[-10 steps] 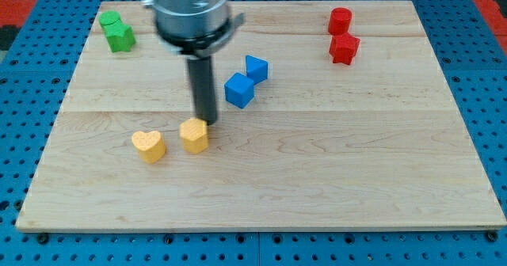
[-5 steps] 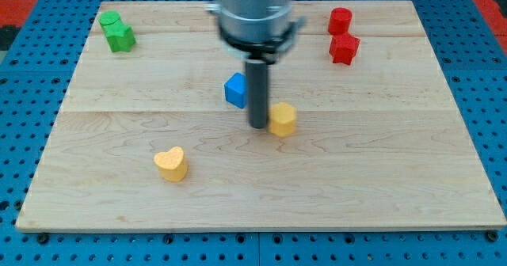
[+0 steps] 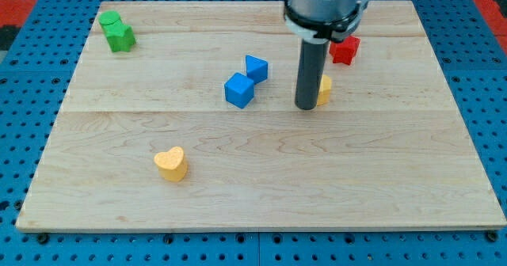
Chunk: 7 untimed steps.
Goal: Slide the yellow hexagon towards red star
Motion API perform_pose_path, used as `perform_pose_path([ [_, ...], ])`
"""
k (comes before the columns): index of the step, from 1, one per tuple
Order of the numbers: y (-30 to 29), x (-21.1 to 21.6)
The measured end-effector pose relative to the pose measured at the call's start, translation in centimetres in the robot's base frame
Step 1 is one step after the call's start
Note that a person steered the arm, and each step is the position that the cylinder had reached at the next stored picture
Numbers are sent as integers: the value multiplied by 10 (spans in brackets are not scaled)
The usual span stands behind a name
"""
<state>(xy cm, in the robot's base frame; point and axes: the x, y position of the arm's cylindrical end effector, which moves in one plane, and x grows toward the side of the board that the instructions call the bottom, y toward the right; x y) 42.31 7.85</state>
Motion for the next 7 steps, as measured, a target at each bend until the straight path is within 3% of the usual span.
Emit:
perform_pose_path([
  [4, 13, -29],
  [6, 67, -26],
  [7, 69, 73],
])
